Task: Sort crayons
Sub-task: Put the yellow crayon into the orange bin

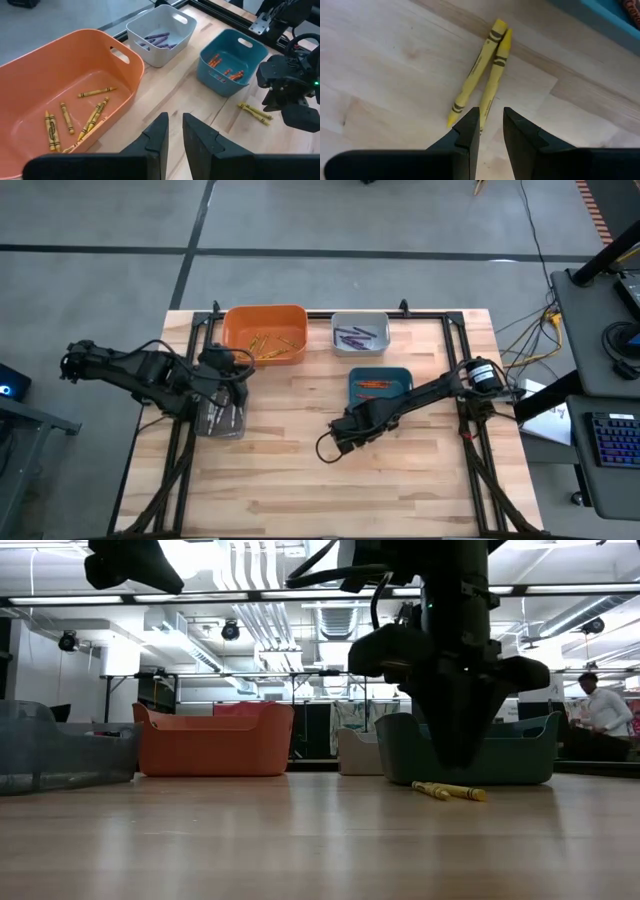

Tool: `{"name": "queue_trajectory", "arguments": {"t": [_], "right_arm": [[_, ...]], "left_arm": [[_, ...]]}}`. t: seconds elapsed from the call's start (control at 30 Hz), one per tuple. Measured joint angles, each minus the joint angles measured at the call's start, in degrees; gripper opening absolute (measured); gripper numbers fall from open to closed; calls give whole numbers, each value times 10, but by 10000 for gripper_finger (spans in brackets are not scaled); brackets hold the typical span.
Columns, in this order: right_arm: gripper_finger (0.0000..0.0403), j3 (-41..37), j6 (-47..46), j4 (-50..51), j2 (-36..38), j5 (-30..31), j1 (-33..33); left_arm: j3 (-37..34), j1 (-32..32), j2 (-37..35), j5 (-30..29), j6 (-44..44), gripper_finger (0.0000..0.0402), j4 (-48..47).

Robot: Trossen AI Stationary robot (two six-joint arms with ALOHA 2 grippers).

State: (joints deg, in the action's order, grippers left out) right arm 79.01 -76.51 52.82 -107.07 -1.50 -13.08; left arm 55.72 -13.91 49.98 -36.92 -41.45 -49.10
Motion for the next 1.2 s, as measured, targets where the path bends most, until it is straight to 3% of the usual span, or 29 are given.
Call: {"name": "queue_trajectory", "arguments": {"t": [1.2], "right_arm": [[75, -65, -7, -71, 0, 15, 0]], "left_arm": [[0, 0, 6, -14, 2, 39, 3]]}}
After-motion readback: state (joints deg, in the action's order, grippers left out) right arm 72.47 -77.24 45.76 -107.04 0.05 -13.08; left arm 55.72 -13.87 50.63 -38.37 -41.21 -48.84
